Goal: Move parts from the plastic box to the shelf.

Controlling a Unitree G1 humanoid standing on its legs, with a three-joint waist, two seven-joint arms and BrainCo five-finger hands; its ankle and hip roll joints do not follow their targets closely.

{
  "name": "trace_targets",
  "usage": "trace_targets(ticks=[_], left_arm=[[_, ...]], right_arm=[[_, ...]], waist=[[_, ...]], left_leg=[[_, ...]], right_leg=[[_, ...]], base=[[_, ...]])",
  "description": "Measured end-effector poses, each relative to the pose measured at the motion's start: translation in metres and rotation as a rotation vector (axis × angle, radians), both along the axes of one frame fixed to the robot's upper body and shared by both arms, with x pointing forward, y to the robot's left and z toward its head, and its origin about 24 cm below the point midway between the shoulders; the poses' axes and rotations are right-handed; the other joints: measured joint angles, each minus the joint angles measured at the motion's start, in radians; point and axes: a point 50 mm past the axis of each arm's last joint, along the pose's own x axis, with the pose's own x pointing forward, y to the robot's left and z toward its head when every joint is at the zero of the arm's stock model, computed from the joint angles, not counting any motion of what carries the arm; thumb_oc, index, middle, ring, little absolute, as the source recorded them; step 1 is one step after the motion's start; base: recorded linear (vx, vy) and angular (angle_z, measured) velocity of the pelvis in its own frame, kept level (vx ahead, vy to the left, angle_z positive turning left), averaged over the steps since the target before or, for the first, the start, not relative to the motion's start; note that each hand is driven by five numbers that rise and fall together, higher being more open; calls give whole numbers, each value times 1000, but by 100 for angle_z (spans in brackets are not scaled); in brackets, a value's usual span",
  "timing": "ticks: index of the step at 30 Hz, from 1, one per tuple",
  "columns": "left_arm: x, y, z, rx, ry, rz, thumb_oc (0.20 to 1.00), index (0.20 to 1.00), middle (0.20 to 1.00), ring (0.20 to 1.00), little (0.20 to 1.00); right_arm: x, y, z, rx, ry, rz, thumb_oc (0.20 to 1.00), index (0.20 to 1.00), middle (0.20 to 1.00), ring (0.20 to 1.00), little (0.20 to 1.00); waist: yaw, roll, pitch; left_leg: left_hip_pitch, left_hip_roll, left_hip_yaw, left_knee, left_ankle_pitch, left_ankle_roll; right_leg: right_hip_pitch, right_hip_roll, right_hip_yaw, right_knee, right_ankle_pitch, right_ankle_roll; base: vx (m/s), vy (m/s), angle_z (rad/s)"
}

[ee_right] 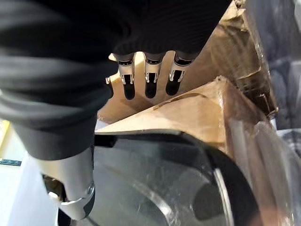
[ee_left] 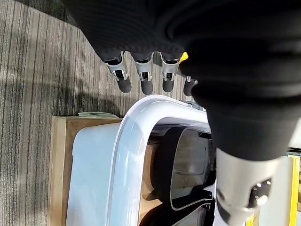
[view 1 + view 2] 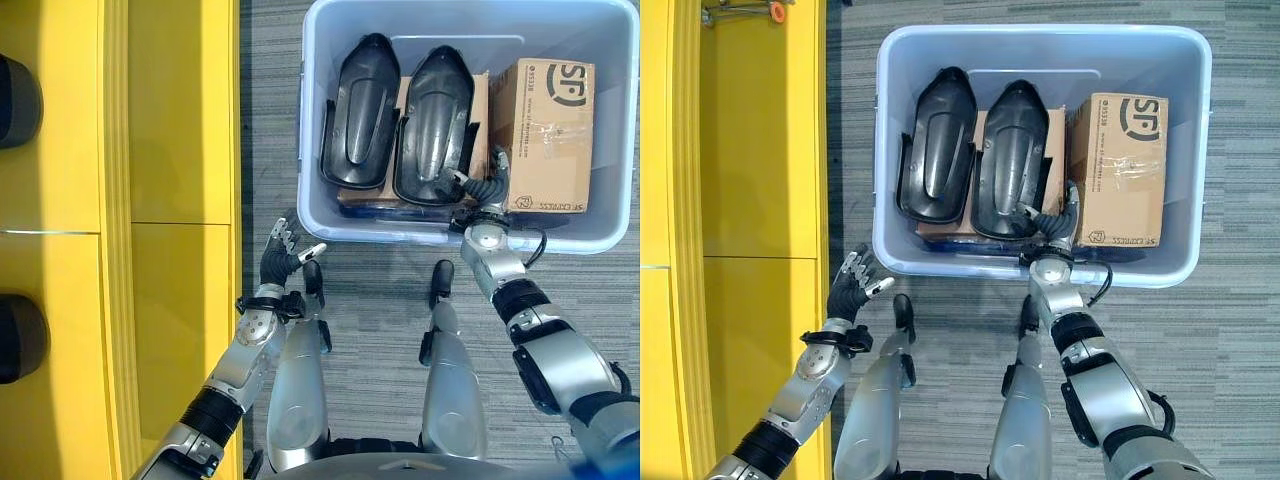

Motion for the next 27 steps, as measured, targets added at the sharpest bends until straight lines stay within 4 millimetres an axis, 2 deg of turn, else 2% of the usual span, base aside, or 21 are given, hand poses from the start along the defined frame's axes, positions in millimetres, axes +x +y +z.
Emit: trace_targets(ticks=[9, 17, 27], left_arm=[[2, 0, 3, 2, -14, -1, 1000, 1000, 1000, 1000, 1000], [5, -3, 8, -2, -31, 7, 1000, 1000, 1000, 1000, 1000], [5, -2, 8, -3, -36, 11, 1000, 1000, 1000, 1000, 1000]], right_arm=[[3, -5, 6, -7, -9, -24, 1000, 1000, 1000, 1000, 1000], [10, 0, 25, -10, -55, -13, 1000, 1000, 1000, 1000, 1000], [10, 1, 26, -9, -59, -21, 1000, 1000, 1000, 1000, 1000]], waist=[[1, 2, 2], [2, 2, 3], [5, 3, 3]], left_leg=[[-33, -2, 0, 1, 4, 1], [-62, -1, 1, 1, 11, 2], [-73, -7, -2, 0, 13, 2]], right_leg=[[-34, -1, 1, 0, 4, -1], [-68, 0, 5, 1, 12, -3], [-78, 0, 4, 1, 13, -3]], base=[[0, 0, 0], [-1, -3, -1], [0, -1, 1]])
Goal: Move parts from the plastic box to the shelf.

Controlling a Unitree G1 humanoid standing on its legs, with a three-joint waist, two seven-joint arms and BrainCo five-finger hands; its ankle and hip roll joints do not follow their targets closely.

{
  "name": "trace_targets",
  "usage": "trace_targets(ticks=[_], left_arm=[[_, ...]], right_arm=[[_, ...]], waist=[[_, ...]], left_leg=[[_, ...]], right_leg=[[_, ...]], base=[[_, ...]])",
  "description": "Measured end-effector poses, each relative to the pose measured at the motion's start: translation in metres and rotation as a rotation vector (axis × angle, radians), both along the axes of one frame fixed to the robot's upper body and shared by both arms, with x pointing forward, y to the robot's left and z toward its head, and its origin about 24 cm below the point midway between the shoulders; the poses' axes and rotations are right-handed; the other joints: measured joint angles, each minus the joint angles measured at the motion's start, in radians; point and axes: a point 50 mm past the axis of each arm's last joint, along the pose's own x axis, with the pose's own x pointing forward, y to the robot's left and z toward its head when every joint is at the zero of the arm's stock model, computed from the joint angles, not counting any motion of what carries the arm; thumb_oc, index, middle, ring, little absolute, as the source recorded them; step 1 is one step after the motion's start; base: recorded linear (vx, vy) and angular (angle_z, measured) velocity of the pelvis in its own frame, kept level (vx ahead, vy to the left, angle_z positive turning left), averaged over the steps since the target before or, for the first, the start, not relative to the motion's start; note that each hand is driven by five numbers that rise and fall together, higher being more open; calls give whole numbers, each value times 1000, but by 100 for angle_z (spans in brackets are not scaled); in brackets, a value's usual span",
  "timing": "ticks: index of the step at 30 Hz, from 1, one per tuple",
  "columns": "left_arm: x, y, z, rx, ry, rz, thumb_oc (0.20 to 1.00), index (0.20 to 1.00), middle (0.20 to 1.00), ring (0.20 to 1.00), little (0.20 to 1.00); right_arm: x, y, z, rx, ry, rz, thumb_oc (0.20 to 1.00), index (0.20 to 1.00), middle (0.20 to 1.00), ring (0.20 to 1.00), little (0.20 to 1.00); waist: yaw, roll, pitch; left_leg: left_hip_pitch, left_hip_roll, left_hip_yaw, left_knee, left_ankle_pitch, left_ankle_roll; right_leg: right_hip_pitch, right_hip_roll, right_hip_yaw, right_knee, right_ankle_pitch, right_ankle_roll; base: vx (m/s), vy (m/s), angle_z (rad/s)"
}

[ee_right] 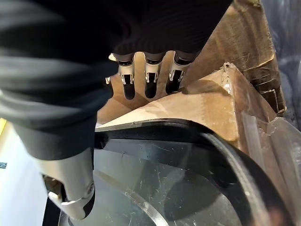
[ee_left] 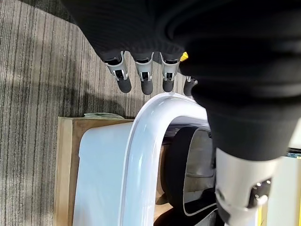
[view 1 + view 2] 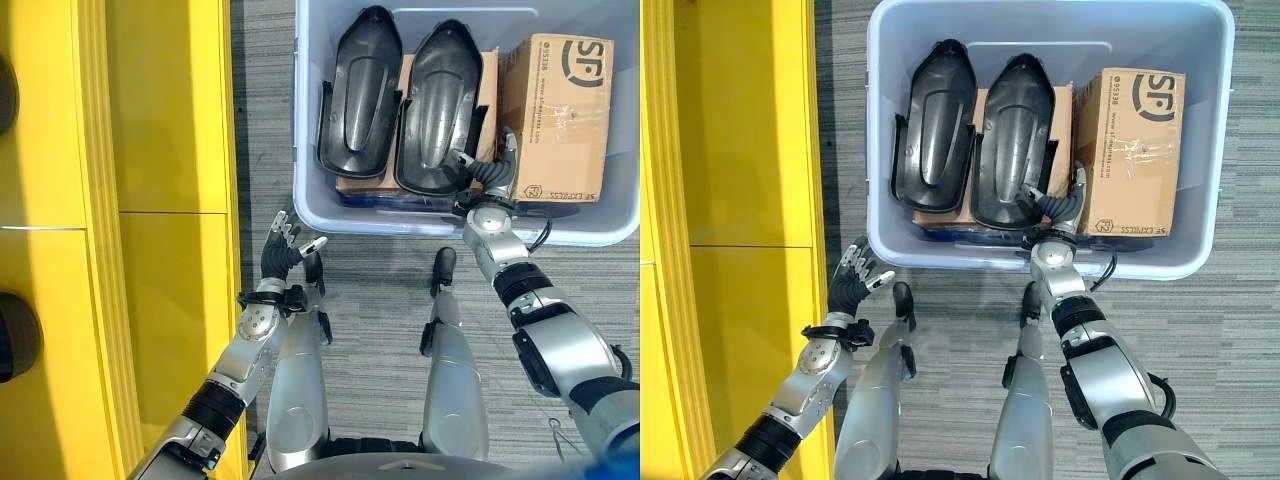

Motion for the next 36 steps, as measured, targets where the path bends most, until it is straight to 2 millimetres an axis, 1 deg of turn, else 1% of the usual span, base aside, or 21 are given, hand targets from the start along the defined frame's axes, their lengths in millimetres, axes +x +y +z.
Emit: trace_targets(ticks=[3, 5, 9, 12, 13, 14, 15, 16, 19, 24, 26, 28, 29, 30, 31, 32, 33, 36], left_arm=[[0, 0, 0, 2, -2, 0, 1000, 1000, 1000, 1000, 1000], [0, 0, 1, 1, -4, 1, 1000, 1000, 1000, 1000, 1000], [2, -2, 3, 2, -11, -1, 1000, 1000, 1000, 1000, 1000], [2, -2, 4, -8, -12, -2, 1000, 1000, 1000, 1000, 1000], [2, -1, 6, -7, -22, -2, 1000, 1000, 1000, 1000, 1000], [3, 0, 9, 0, -37, -6, 1000, 1000, 1000, 1000, 1000], [4, -1, 10, 1, -40, -8, 1000, 1000, 1000, 1000, 1000], [4, -1, 11, 4, -45, -10, 1000, 1000, 1000, 1000, 1000], [5, -1, 12, 5, -50, -14, 1000, 1000, 1000, 1000, 1000], [5, 0, 12, -3, -47, -8, 1000, 1000, 1000, 1000, 1000], [6, 1, 13, -6, -46, -5, 1000, 1000, 1000, 1000, 1000], [5, 1, 13, -5, -45, -6, 1000, 1000, 1000, 1000, 1000], [5, 0, 12, -2, -45, -15, 1000, 1000, 1000, 1000, 1000], [5, -1, 13, 0, -46, -20, 1000, 1000, 1000, 1000, 1000], [5, -2, 12, 0, -45, -23, 1000, 1000, 1000, 1000, 1000], [5, -2, 13, -1, -46, -23, 1000, 1000, 1000, 1000, 1000], [5, -1, 13, -2, -45, -21, 1000, 1000, 1000, 1000, 1000], [6, -2, 16, -6, -59, -27, 1000, 1000, 1000, 1000, 1000]], right_arm=[[2, -1, 3, -4, 3, -15, 1000, 1000, 1000, 1000, 1000], [6, -5, 9, -12, 6, -32, 1000, 1000, 1000, 1000, 1000], [6, -13, 14, -26, -4, -55, 1000, 1000, 1000, 1000, 1000], [8, -16, 18, -32, -1, -66, 1000, 1000, 1000, 1000, 1000], [10, -16, 22, -36, -5, -68, 1000, 1000, 1000, 1000, 1000], [12, -20, 35, -47, -28, -85, 1000, 1000, 1000, 1000, 1000], [13, -24, 39, -54, -38, -92, 1000, 1000, 1000, 1000, 1000], [15, -25, 50, -69, -57, -96, 1000, 1000, 1000, 1000, 1000], [17, -24, 62, -71, -82, -98, 1000, 1000, 1000, 1000, 1000], [19, -26, 72, -77, -100, -104, 1000, 1000, 1000, 1000, 1000], [20, -31, 77, -71, -99, -115, 1000, 1000, 1000, 1000, 1000], [20, -34, 75, -78, -79, -124, 1000, 1000, 1000, 1000, 1000], [20, -37, 73, -73, -68, -130, 840, 840, 840, 840, 840], [20, -38, 73, -72, -67, -131, 200, 200, 200, 200, 200], [20, -40, 74, -70, -68, -132, 200, 200, 200, 200, 200], [20, -41, 75, -57, -73, -134, 200, 200, 200, 200, 200], [20, -40, 76, -48, -80, -133, 200, 200, 200, 200, 200], [19, -48, 78, -21, -81, -134, 200, 200, 200, 200, 200]], waist=[[1, 0, 0], [4, 2, 0], [24, 4, 1], [27, 11, 5], [26, 12, 4], [26, 13, 4], [27, 15, 5], [23, 15, 5], [23, 15, 6], [23, 15, 6], [23, 14, 5], [25, 15, 5], [25, 15, 5], [26, 15, 5], [27, 15, 5], [25, 15, 5], [25, 15, 4], [27, 16, 4]], left_leg=[[-17, -1, -2, 2, 1, 1], [-46, -3, -6, 10, 2, 2], [-65, -4, -9, 16, 2, 2], [-72, -3, -14, 26, 1, 4], [-92, -2, -19, 43, -2, 7], [-145, 0, -27, 74, -5, 12], [-164, -1, -30, 87, -6, 13], [-227, 3, -40, 150, -30, 24], [-265, 5, -44, 187, -41, 29], [-304, 6, -51, 227, -51, 32], [-333, 4, -57, 256, -59, 35], [-334, 3, -61, 268, -70, 33], [-334, -1, -64, 276, -72, 36], [-338, -5, -63, 280, -69, 38], [-342, -5, -63, 286, -68, 36], [-348, -5, -62, 293, -75, 43], [-347, -5, -62, 294, -84, 43], [-344, -7, -58, 293, -79, 45]], right_leg=[[-15, -1, 0, 0, 1, 0], [-37, -2, -1, 1, 4, 1], [-57, -3, -1, 8, 4, 1], [-62, -3, -1, 19, 0, -1], [-81, -2, 0, 35, -4, -4], [-132, -2, 2, 65, -8, -6], [-147, -3, 3, 73, -8, -6], [-204, -4, 8, 126, -29, -6], [-239, -4, 14, 153, -32, -6], [-281, -5, 33, 199, -43, -9], [-316, -9, 34, 246, -63, -10], [-318, -12, 36, 262, -74, -7], [-319, -16, 38, 277, -82, -5], [-323, -19, 40, 279, -82, -6], [-327, -19, 41, 285, -82, -6], [-330, -20, 40, 287, -84, -7], [-330, -21, 41, 288, -89, -6], [-333, -22, 45, 293, -88, -8]], base=[[0, 0, 0], [10, 1, 4], [2, 1, 1], [0, 0, 0], [0, 0, 0], [0, 0, 0], [0, 0, 0], [0, 0, 0], [0, 0, 0], [0, 0, 0], [52, 9, 4], [23, 12, 5], [-90, 14, 6], [-16, 9, 5], [0, 0, 0], [0, 0, 0], [-82, 8, -1], [7, 7, -2]])
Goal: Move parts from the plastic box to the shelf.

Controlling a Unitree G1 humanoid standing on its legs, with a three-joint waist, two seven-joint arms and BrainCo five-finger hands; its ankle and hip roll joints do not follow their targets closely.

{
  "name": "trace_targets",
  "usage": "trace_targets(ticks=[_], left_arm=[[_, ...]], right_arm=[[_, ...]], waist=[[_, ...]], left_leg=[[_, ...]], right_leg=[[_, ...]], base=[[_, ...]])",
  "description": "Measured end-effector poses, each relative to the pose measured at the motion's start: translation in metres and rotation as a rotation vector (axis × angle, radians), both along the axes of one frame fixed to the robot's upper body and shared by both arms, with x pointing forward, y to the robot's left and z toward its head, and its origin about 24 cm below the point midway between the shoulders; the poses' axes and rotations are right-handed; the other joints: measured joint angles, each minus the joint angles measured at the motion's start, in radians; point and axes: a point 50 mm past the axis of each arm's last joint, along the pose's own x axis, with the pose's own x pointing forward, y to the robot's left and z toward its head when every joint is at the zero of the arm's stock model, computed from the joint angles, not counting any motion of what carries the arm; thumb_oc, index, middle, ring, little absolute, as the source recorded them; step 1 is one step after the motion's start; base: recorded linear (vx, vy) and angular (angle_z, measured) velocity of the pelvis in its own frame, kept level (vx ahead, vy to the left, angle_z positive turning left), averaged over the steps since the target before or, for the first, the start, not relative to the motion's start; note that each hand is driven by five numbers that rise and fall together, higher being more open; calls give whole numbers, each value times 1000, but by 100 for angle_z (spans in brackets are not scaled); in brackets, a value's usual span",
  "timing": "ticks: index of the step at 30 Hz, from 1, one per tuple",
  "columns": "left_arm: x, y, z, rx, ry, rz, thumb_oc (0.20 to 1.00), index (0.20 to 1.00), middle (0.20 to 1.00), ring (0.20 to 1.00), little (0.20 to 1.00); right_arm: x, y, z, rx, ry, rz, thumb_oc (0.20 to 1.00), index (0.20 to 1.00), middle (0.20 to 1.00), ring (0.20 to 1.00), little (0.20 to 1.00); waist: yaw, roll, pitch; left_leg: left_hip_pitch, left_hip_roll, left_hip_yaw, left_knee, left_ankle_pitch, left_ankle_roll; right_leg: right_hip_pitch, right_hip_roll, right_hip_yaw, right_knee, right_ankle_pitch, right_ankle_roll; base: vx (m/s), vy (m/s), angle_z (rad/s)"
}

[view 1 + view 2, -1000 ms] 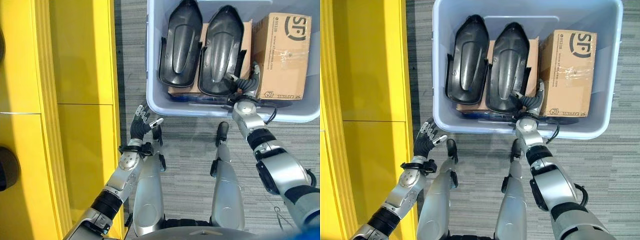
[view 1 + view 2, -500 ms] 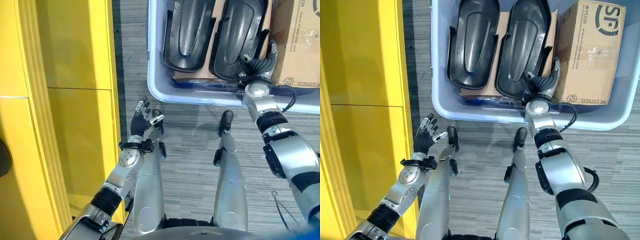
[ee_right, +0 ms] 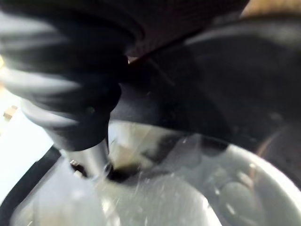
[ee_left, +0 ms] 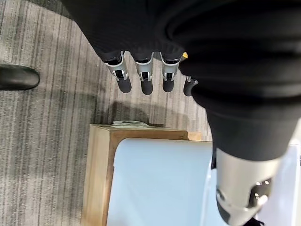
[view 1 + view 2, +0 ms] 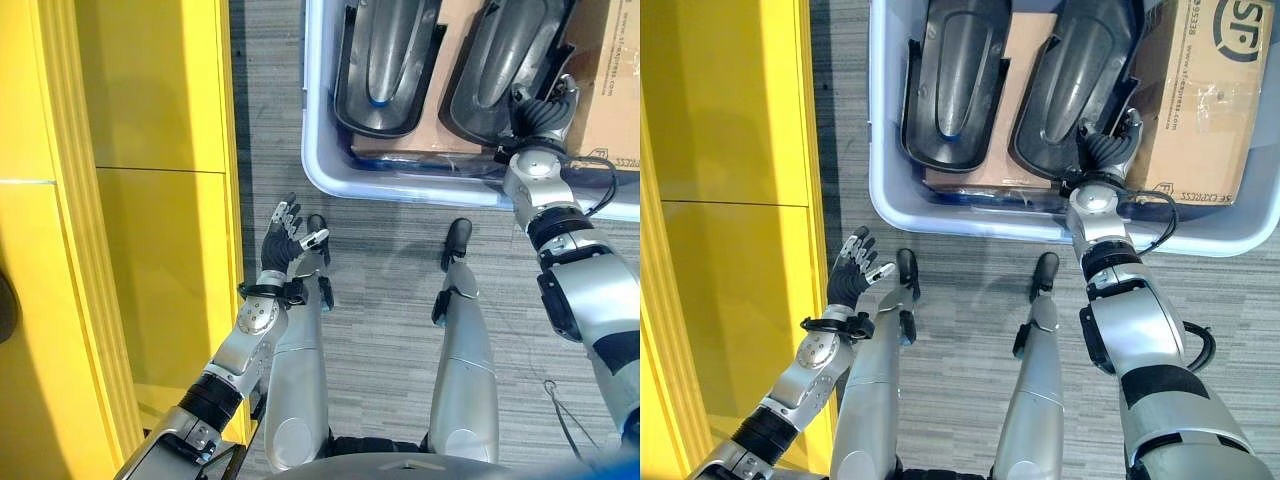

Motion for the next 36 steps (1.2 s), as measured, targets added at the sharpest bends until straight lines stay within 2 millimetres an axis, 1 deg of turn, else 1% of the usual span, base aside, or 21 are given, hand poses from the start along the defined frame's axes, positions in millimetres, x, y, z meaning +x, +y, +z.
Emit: trace_targets(ticks=[2, 3, 5, 6, 8, 10, 12, 16, 18, 22, 23, 26, 28, 30, 32, 34, 36], left_arm=[[0, -1, 1, 0, -3, -7, 1000, 1000, 1000, 1000, 1000], [0, -1, 0, 0, -2, -9, 1000, 1000, 1000, 1000, 1000], [1, -2, 3, -3, -13, -11, 1000, 1000, 1000, 1000, 1000], [1, -2, 3, -3, -12, -11, 1000, 1000, 1000, 1000, 1000], [1, -2, 2, -4, -7, -11, 1000, 1000, 1000, 1000, 1000], [1, -2, 2, -5, -7, -13, 1000, 1000, 1000, 1000, 1000], [1, -2, 1, -4, -6, -11, 1000, 1000, 1000, 1000, 1000], [0, -1, 0, -1, -3, -22, 1000, 1000, 1000, 1000, 1000], [0, 0, 0, -1, -1, -22, 1000, 1000, 1000, 1000, 1000], [0, 3, 0, 0, 2, -27, 1000, 1000, 1000, 1000, 1000], [-1, 5, -1, 5, 5, -26, 1000, 1000, 1000, 1000, 1000], [-1, 11, -1, 32, 7, -34, 1000, 1000, 1000, 1000, 1000], [-4, 16, -5, 46, 24, -34, 1000, 1000, 1000, 1000, 1000], [-8, 23, -9, 52, 41, -21, 1000, 1000, 1000, 1000, 1000], [-14, 32, -16, 63, 72, 6, 1000, 1000, 1000, 1000, 1000], [-15, 34, -18, 67, 86, 2, 1000, 1000, 1000, 1000, 1000], [-23, 42, -25, 65, 115, 16, 1000, 1000, 1000, 1000, 1000]], right_arm=[[0, 0, 1, 7, -1, 5, 200, 200, 200, 200, 200], [0, -1, -3, 6, 9, 5, 200, 200, 200, 200, 200], [-1, 0, -4, 4, 8, 9, 200, 200, 200, 200, 200], [-1, 0, -6, 5, 13, 9, 200, 200, 200, 200, 200], [-2, -2, -14, 5, 42, 7, 200, 200, 200, 200, 200], [-4, -4, -29, 7, 89, 1, 200, 200, 200, 200, 200], [-6, -4, -38, 6, 116, 8, 200, 200, 200, 200, 200], [-10, -5, -51, 19, 141, 11, 200, 200, 200, 200, 200], [-10, -1, -55, 19, 142, 40, 200, 200, 200, 200, 200], [-14, 15, -51, 29, 67, 120, 200, 200, 200, 200, 200], [-14, 19, -47, 30, 40, 138, 200, 200, 200, 200, 200], [-14, 25, -33, 35, -22, 164, 200, 200, 200, 200, 200], [-15, 27, -29, 47, -47, 176, 200, 200, 200, 200, 200], [-20, 27, -31, 62, -68, 187, 200, 200, 200, 200, 200], [-25, 35, -46, 89, -69, 217, 200, 200, 200, 200, 200], [-30, 36, -52, 105, -67, 228, 200, 200, 200, 200, 200], [-40, 43, -77, 143, -31, 257, 200, 200, 200, 200, 200]], waist=[[1, 0, 0], [2, 1, -1], [1, 1, -1], [2, 1, -1], [2, 2, 0], [3, 2, -1], [2, 3, -3], [0, 4, -3], [-1, 4, -3], [-2, 2, -3], [-3, 0, -19], [-3, -1, -22], [-5, -8, -26], [-4, -14, -33], [-6, -39, -94], [-8, -46, -102], [-7, -66, -154]], left_leg=[[15, 1, 0, -2, -6, -2], [24, 0, 0, -3, 5, -8], [42, -1, 1, -13, -1, -2], [49, -1, 1, -16, 4, -8], [89, -4, 1, -40, 10, -7], [143, -10, 2, -68, 12, -7], [176, -13, 3, -87, 18, -7], [247, -18, 1, -130, 29, -11], [309, -17, 2, -161, 33, -15], [423, -16, -3, -213, 43, -23], [447, -16, -10, -230, 47, -27], [467, -15, -21, -243, 54, -31], [493, -15, -22, -254, 58, -30], [532, -15, -22, -273, 61, -32], [527, -13, -22, -298, 68, -32], [545, -10, -24, -306, 73, -37], [579, -3, -20, -336, 75, -41]], right_leg=[[13, 0, 0, 1, -5, 5], [22, 0, 1, 2, 0, 3], [36, -1, -2, -1, -5, -1], [44, -2, -3, -4, -4, -1], [87, -4, -12, -26, 3, 9], [141, -7, -17, -50, 2, 6], [175, -11, -23, -69, 7, 10], [267, -10, -47, -138, 31, 14], [336, -10, -57, -175, 38, 14], [460, -8, -84, -222, 44, 18], [488, -6, -96, -237, 44, 17], [514, -3, -108, -239, 44, 16], [539, -3, -112, -242, 42, 12], [578, -2, -120, -255, 41, 11], [569, 2, -121, -271, 38, 7], [589, 7, -128, -273, 43, 8], [612, 13, -129, -285, 34, -1]], base=[[-45, 7, 0], [-103, 7, 0], [-36, -13, 2], [-30, -7, 5], [-14, -3, 6], [-10, -12, 6], [-16, -23, 6], [6, -23, 6], [9, -28, 5], [39, -33, 10], [47, -8, 13], [38, -7, 11], [67, -14, 8], [47, -16, 6], [73, -24, 0], [75, -29, 2], [106, -46, -3]])
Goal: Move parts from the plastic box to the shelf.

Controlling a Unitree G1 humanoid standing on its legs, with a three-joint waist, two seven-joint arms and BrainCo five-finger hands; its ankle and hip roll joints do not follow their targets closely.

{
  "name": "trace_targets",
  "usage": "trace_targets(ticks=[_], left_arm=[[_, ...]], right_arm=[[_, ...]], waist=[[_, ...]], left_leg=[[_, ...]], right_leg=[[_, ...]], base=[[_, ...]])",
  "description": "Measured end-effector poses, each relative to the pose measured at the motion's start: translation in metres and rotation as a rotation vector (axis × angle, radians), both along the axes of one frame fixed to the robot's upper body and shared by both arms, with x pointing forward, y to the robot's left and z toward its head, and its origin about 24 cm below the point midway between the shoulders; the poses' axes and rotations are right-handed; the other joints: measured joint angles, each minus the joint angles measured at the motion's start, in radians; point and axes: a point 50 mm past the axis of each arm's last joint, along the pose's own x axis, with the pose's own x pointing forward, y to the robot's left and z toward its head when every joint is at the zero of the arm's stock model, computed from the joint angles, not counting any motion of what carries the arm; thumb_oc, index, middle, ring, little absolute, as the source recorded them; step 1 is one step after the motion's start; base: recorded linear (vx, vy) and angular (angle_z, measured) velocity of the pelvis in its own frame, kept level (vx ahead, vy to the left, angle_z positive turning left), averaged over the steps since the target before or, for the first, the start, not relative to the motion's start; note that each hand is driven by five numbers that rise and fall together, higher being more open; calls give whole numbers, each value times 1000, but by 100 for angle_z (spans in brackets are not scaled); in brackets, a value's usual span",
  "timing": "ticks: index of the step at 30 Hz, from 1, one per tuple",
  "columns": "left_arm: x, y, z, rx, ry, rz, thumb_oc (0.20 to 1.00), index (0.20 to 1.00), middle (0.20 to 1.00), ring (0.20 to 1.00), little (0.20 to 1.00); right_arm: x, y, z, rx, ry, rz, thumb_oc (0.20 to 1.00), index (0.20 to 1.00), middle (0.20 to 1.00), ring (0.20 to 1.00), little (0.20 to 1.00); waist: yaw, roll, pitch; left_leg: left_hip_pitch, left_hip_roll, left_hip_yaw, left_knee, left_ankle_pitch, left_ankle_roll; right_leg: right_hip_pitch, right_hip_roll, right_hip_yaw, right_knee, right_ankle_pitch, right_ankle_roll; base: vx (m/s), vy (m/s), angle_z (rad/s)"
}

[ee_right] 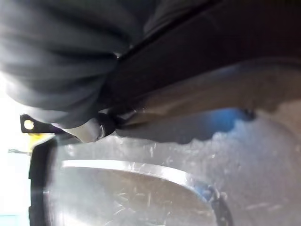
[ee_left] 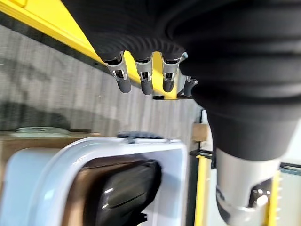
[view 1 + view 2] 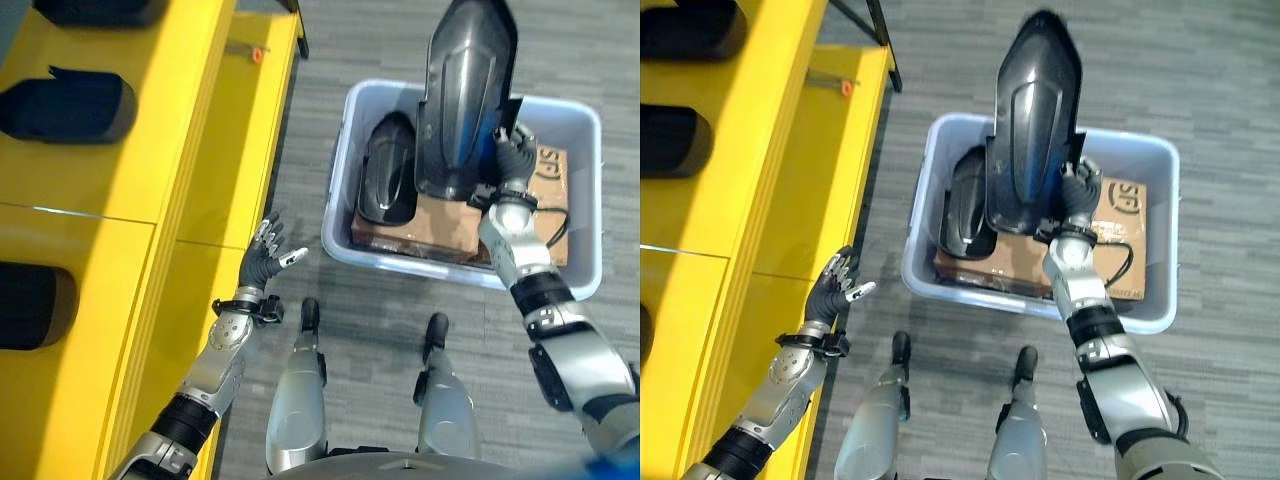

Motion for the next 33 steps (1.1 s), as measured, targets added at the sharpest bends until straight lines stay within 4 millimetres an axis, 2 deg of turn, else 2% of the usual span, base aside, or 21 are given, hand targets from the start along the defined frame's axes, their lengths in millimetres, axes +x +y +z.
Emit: trace_targets(ticks=[6, 7, 9, 11, 16, 19, 23, 28, 30, 32, 33], left_arm=[[-6, 5, -6, -11, 22, 14, 1000, 1000, 1000, 1000, 1000], [-11, 13, -11, -8, 44, 38, 1000, 1000, 1000, 1000, 1000], [-14, 16, -13, -4, 55, 42, 1000, 1000, 1000, 1000, 1000], [-19, 17, -18, -6, 79, 47, 1000, 1000, 1000, 1000, 1000], [-26, 19, -26, -17, 110, 79, 1000, 1000, 1000, 1000, 1000], [-34, 25, -32, -3, 138, 100, 1000, 1000, 1000, 1000, 1000], [-35, 23, -34, -13, 142, 103, 1000, 1000, 1000, 1000, 1000], [-39, 21, -38, -35, 156, 114, 1000, 1000, 1000, 1000, 1000], [-45, 23, -42, -35, 176, 125, 1000, 1000, 1000, 1000, 1000], [-50, 23, -46, -41, 192, 132, 1000, 1000, 1000, 1000, 1000], [-51, 23, -47, -46, 194, 138, 1000, 1000, 1000, 1000, 1000]], right_arm=[[-22, 10, -31, 30, 38, 70, 200, 200, 200, 200, 200], [-33, 13, -44, 34, 60, 102, 200, 200, 200, 200, 200], [-36, 12, -48, 40, 67, 108, 200, 200, 200, 200, 200], [-45, 13, -61, 57, 99, 117, 200, 200, 200, 200, 200], [-64, 15, -78, 63, 134, 175, 200, 200, 200, 200, 200], [-71, 16, -89, 79, 169, 194, 200, 200, 200, 200, 200], [-72, 21, -93, 98, 182, 233, 200, 200, 200, 200, 200], [-75, 35, -99, 88, 205, 319, 200, 200, 200, 200, 200], [-75, 38, -99, 84, 207, 338, 200, 200, 200, 200, 200], [-74, 37, -97, 81, 198, 342, 200, 200, 200, 200, 200], [-67, 38, -88, 64, 170, 357, 200, 200, 200, 200, 200]], waist=[[-21, -21, -39], [-24, -25, -62], [-30, -28, -85], [-35, -33, -120], [-43, -35, -157], [-49, -43, -207], [-52, -44, -220], [-45, -41, -220], [-34, -32, -226], [-16, -8, -221], [-5, 2, -214]], left_leg=[[77, 22, 1, -41, 4, -13], [110, 28, 2, -57, 3, -15], [123, 35, 7, -68, 4, -18], [154, 44, 15, -73, -1, -25], [236, 53, 22, -107, -3, -28], [262, 61, 29, -123, -4, -30], [281, 63, 29, -122, -6, -31], [307, 95, 20, -100, -18, -35], [292, 113, 5, -82, -24, -35], [241, 131, -29, -61, -16, -36], [181, 152, -63, -55, 0, -22]], right_leg=[[69, 23, -8, -20, -7, 0], [95, 31, -8, -25, -14, -3], [102, 36, -7, -29, -15, -3], [127, 46, -5, -31, -21, -7], [194, 50, -6, -33, -42, -3], [195, 60, 5, -13, -64, -3], [205, 67, 6, 7, -75, -2], [211, 88, 5, 85, -131, -11], [190, 101, 0, 127, -159, -28], [157, 124, -25, 166, -171, -37], [93, 138, -41, 208, -197, -57]], base=[[101, -36, -2], [124, -30, -4], [93, -18, -8], [136, -26, -7], [82, -16, -2], [62, -37, -7], [34, -55, -3], [-57, -145, 3], [-246, -185, 9], [-271, -130, 31], [-256, -86, 43]])
